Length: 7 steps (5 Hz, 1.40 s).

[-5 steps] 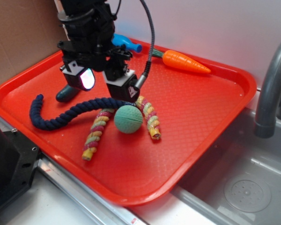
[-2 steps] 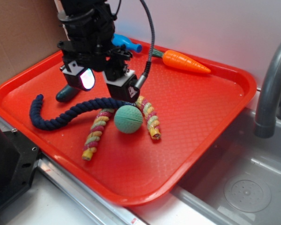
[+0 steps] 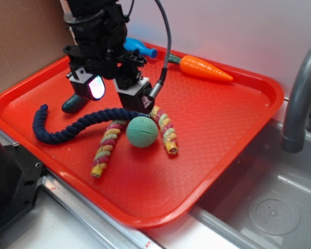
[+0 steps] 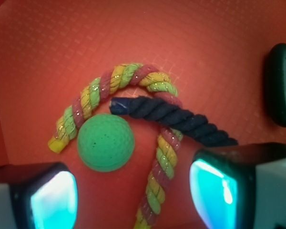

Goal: Grab the green ball.

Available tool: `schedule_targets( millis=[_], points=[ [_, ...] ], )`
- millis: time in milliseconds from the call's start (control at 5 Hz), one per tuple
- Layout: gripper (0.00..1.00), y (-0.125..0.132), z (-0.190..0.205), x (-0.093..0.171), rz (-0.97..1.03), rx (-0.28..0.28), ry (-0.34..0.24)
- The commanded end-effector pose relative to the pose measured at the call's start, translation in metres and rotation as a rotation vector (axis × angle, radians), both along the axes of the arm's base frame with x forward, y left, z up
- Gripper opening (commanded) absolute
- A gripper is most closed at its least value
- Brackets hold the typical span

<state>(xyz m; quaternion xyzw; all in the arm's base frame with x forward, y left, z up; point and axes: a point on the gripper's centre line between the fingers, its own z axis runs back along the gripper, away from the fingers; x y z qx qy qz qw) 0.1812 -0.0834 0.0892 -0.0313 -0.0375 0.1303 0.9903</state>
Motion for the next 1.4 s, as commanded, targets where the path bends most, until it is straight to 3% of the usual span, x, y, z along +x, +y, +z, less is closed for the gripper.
schedule_targets(
  millis=[0, 200, 400, 800, 1200],
  points=[
    [1.0, -0.038, -0.063, -0.03, 0.169, -0.046, 0.166],
    [1.0, -0.052, -0.072, -0.021, 0.042, -0.092, 0.145],
    [1.0, -0.051, -0.066, -0.008, -0.014, -0.048, 0.089],
    [1.0, -0.024, -0.014, 0.002, 0.038, -0.067, 0.021],
    [1.0, -0.024, -0.015, 0.011, 0.054, -0.04, 0.02]
  ],
)
